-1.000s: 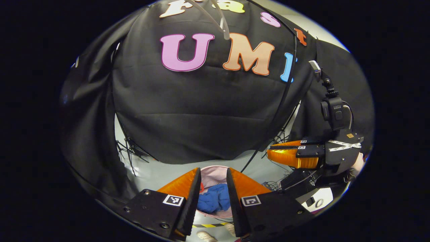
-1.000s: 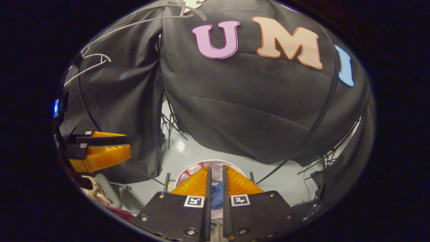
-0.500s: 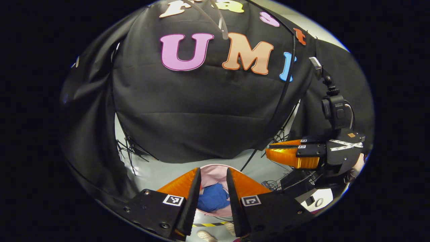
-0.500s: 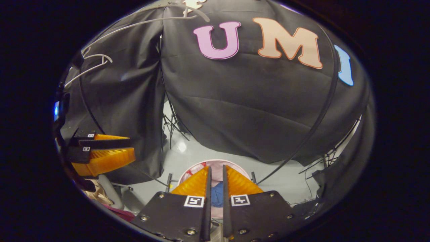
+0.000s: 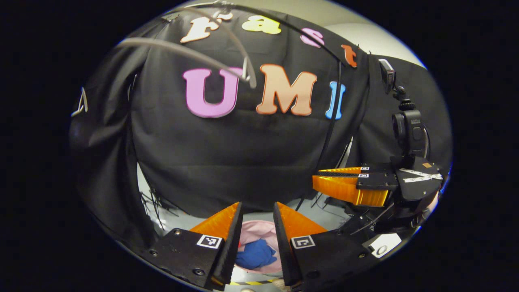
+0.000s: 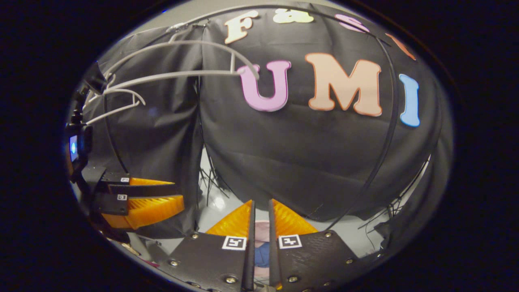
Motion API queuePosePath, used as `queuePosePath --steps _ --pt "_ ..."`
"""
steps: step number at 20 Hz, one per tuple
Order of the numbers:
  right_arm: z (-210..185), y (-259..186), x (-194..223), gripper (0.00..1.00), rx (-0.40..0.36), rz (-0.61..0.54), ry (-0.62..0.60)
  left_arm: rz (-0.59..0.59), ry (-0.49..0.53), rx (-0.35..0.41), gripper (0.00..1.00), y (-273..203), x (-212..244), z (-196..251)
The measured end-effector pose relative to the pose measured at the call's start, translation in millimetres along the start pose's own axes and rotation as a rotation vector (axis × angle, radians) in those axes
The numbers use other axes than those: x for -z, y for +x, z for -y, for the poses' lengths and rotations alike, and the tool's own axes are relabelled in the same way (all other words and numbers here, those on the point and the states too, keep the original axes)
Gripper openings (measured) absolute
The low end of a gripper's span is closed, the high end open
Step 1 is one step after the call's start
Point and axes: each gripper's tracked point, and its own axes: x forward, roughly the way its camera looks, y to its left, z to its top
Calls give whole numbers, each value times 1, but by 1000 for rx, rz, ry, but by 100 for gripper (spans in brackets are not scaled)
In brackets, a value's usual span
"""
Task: Grasp the clothes on the hanger with both hands and then place them into the laundry hamper below.
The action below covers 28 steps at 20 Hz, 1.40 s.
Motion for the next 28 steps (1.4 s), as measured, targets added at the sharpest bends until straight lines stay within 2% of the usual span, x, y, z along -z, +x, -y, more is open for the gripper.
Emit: queuePosePath --steps 6,7,8,9,11,12,13,15,19,24,27,28 --pt "-7 -47 -114 14 2 255 -20 229 17 22 48 -24 -112 26" --pt "-8 -57 -125 10 6 288 -21 263 27 18 48 -32 -128 28" --pt "-8 -67 -139 14 11 321 -20 296 37 14 41 -36 -144 31" --pt "-8 -75 -149 14 16 354 -20 326 48 9 47 -43 -157 35" --pt "-6 -96 -168 15 36 407 -30 372 72 -7 47 -52 -177 40" --pt "-5 -105 -173 15 40 426 -40 392 83 -12 50 -55 -184 43" --pt "-4 -114 -180 19 50 448 -50 411 89 -2 53 -60 -189 50" --pt "-2 -128 -192 29 69 486 -66 440 87 9 66 -70 -196 61" --pt "11 -156 -200 92 110 528 -62 475 74 8 95 -76 -198 70" --pt "40 -179 -205 97 158 576 -57 502 81 -45 94 -75 -203 74" --pt "68 -189 -199 97 188 606 -62 539 87 -112 95 -57 -206 80" --pt "80 -192 -196 94 194 619 -56 535 87 -129 95 -47 -202 85"
